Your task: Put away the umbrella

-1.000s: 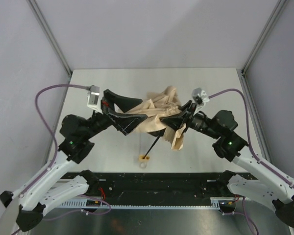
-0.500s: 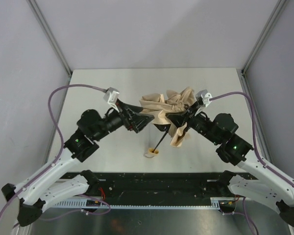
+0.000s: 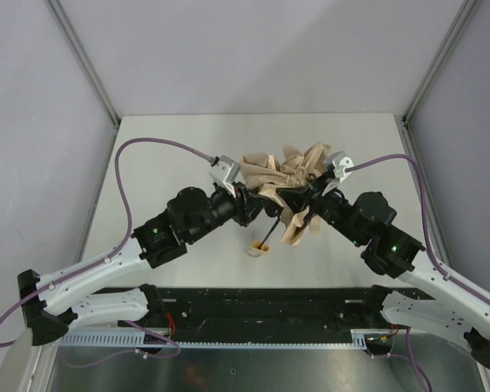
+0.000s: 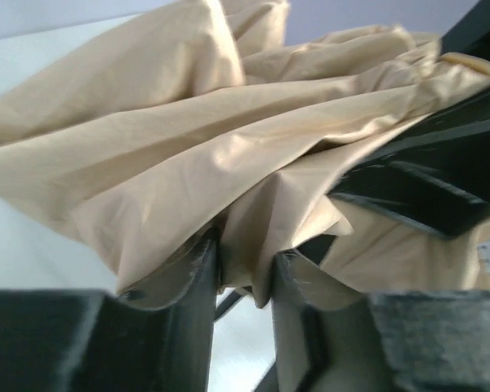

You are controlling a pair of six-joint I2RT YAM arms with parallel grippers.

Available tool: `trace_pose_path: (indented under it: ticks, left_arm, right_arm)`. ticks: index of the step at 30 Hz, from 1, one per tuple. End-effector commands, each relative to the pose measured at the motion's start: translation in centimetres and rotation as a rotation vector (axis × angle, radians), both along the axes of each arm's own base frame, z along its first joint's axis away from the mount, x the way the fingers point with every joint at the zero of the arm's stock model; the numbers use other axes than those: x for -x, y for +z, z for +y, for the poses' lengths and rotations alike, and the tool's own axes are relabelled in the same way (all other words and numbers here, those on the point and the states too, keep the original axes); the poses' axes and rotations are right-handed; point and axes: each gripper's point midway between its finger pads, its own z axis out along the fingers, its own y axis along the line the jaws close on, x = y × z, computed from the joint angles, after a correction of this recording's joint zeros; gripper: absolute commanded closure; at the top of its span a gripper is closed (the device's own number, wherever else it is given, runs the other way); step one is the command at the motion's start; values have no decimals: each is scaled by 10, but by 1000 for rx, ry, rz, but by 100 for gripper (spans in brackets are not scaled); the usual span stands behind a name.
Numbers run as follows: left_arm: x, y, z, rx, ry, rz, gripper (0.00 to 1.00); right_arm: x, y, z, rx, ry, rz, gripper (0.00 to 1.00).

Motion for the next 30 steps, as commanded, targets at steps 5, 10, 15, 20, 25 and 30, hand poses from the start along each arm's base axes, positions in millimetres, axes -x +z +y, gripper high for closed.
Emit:
trace_pose_path:
  ticks: [5,10,15,20,25,30]
  left_arm:
    - [-28,13,51,-199,214,-209,99]
    - [-19,11,66,-257,185,-295,100]
    - [-5,8,71,-234,132,-297,92]
    - [-8,7,111,-190,298,-229,38]
    - [5,26,152,-44,392,-222,24]
    - [22,35,166,102,371,-196,20]
  right_arm:
    - [41,65,-9,-68,182,-137,100]
    - [51,62,-12,-31,315,-99,100]
    - [45,64,-12,-33,350,-89,100]
    - [3,66,-35,29,94,-93,100]
    - [-56,76,-95,149,-362,-152,100]
    - [-103,91,-150,387,-784,-248,100]
